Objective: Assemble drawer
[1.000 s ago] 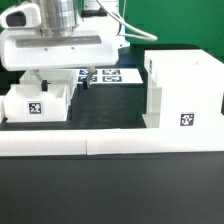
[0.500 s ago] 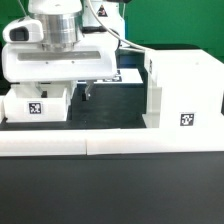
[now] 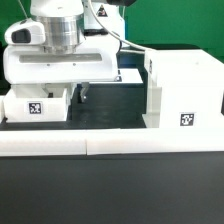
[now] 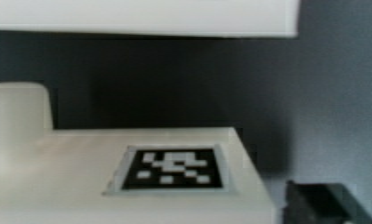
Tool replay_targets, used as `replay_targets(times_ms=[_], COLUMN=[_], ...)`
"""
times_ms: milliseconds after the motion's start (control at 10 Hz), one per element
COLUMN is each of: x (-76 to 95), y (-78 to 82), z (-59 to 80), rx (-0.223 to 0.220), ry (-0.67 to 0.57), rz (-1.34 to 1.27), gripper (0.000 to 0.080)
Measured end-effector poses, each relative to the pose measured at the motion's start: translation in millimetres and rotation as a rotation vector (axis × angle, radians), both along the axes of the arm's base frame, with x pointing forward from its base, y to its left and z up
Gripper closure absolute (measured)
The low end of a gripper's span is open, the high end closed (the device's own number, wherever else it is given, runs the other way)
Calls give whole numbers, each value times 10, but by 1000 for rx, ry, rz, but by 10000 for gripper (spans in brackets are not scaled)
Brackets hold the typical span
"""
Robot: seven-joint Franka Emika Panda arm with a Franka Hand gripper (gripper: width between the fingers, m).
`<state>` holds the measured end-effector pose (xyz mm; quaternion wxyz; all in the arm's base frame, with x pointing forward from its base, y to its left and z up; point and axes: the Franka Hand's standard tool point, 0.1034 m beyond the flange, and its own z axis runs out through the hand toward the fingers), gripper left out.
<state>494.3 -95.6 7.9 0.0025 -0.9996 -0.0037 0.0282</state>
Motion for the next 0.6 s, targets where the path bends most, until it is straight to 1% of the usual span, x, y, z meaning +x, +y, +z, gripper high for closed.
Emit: replay_targets(times_ms=[100,200,300,400,600], x=[0,0,0,0,0], y=[-1,-1,-1,-1,-1], z=[0,0,0,0,0], rx=[0,0,0,0,0], ry=[0,0,0,0,0], rz=[0,0,0,0,0], gripper=[396,608,731,758,758])
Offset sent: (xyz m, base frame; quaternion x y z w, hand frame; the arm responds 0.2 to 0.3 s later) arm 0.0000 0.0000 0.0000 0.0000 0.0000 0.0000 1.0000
